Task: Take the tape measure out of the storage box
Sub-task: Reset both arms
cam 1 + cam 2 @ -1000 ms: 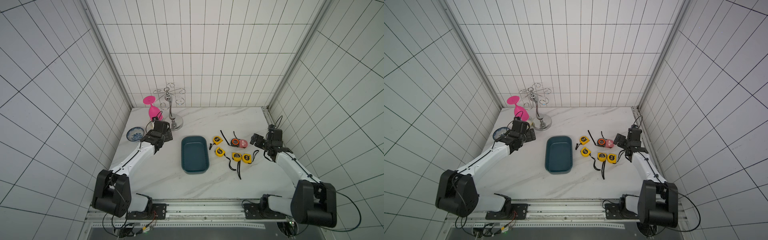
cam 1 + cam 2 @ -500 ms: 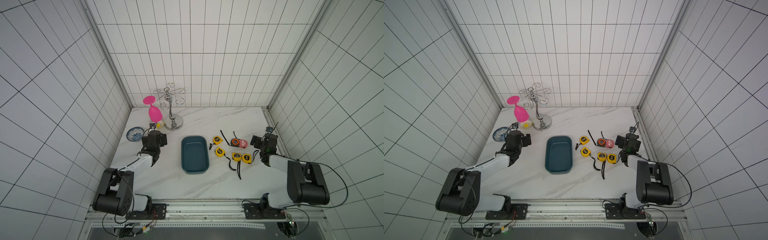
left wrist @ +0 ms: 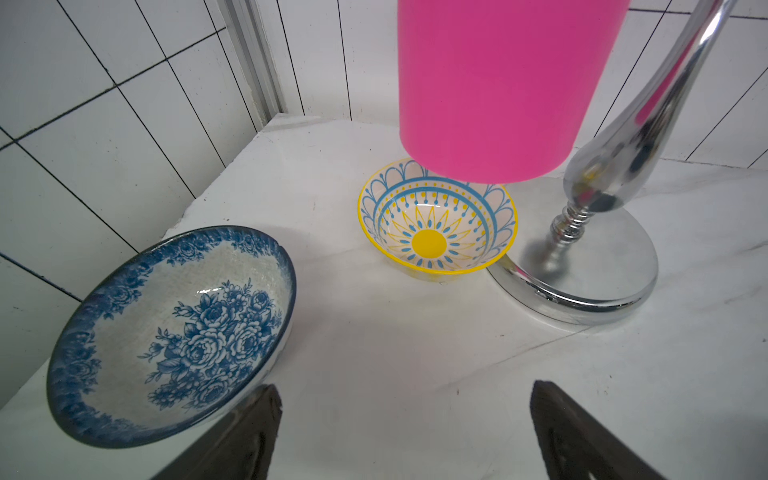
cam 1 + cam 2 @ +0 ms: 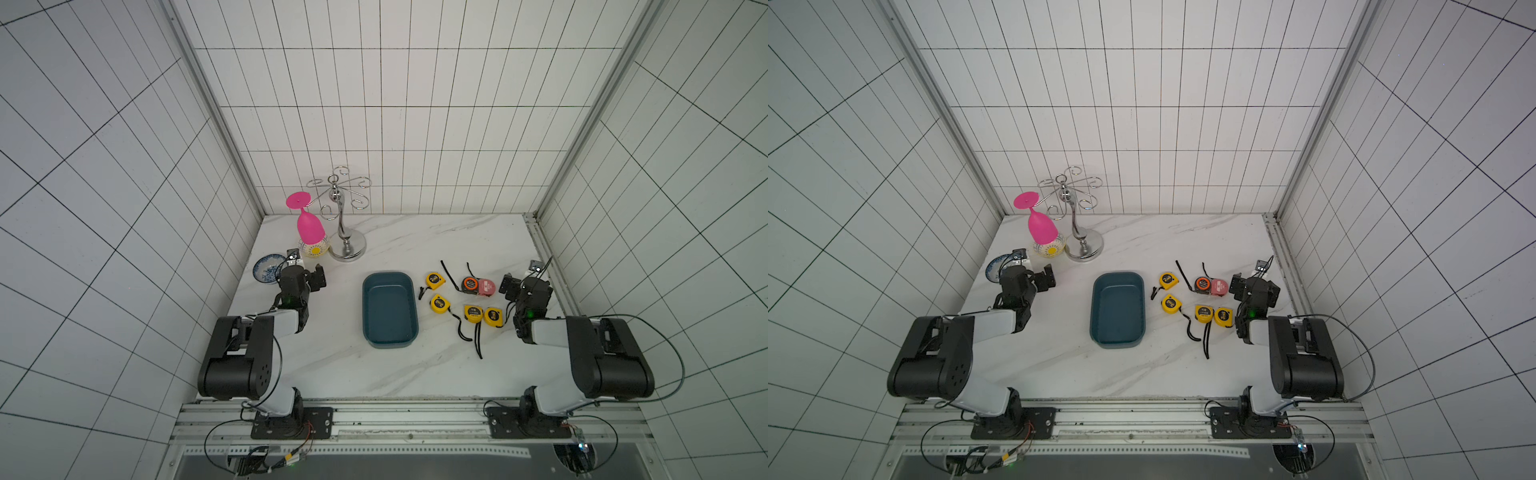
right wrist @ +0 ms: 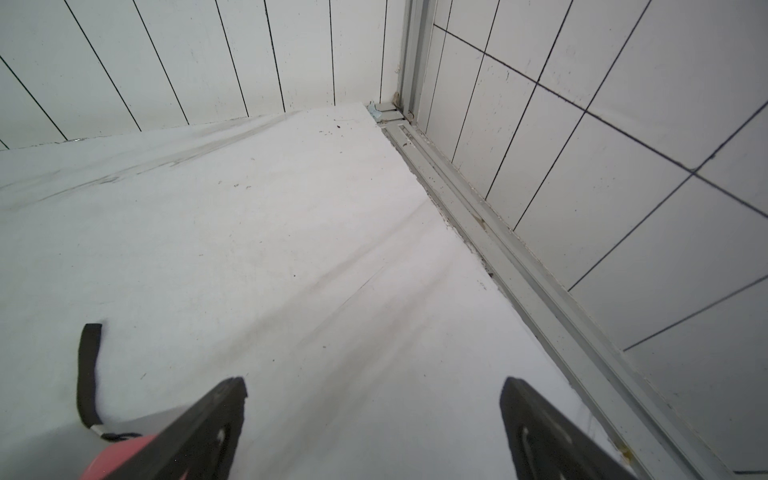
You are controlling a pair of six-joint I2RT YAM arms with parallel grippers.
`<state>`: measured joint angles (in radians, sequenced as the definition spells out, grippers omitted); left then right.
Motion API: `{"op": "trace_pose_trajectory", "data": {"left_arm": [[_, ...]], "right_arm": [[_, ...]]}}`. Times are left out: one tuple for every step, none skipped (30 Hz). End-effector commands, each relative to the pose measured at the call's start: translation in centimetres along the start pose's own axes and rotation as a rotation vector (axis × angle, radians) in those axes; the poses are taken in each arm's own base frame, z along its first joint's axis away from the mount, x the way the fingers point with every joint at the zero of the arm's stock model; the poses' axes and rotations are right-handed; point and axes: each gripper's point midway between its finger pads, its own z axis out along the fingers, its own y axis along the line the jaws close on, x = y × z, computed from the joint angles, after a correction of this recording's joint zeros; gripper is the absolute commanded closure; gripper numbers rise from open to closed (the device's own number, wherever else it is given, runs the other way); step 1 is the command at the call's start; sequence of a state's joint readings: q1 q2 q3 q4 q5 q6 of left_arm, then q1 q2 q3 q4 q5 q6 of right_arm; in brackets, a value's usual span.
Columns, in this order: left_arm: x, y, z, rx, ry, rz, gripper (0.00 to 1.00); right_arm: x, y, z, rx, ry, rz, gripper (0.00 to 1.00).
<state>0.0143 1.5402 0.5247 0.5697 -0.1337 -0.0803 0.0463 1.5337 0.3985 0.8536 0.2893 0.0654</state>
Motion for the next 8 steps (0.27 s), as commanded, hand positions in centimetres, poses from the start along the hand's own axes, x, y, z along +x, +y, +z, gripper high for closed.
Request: {"op": "trace_pose_trajectory", "data": {"left_arm": [[-0.83,-0.68,-0.42,0.053,-0.073,-0.017,0.03],[-0.75,-0.7,-0.47,0.056,-0.08,-0.017,0.02],[-0.78,-0.77,-0.5,0.06,-0.086,-0.017,0.02],[-0.74,-0.75,-0.53,0.059,-0.088,-0.016,0.03],[-0.58,-0.74,-0.58,0.062,-0.086,-0.016,0.02],[-0.61,-0.74,-0.66,0.063,-0.096,-0.017,0.02],[-0.64,-0.73,-0.66,0.063,-0.103,-0.016,0.02],[-0.65,-0.7,-0.67,0.062,-0.103,-0.016,0.02]], "right_arm": [[-0.56,-0.57,-0.09,0.041,-0.032,-0.003,0.01],[-0.52,-0.53,-0.07,0.039,-0.03,-0.004,0.01],[-0.44,-0.52,-0.03,0.04,-0.027,-0.004,0.01],[-0.45,-0.53,-0.02,0.04,-0.027,-0.004,0.01],[-0.41,-0.54,-0.02,0.041,-0.026,-0.003,0.01],[-0.44,-0.55,-0.02,0.041,-0.027,-0.003,0.01],[-0.49,-0.51,-0.07,0.039,-0.029,-0.003,0.01],[-0.5,-0.5,-0.1,0.037,-0.03,-0.004,0.01]]}}
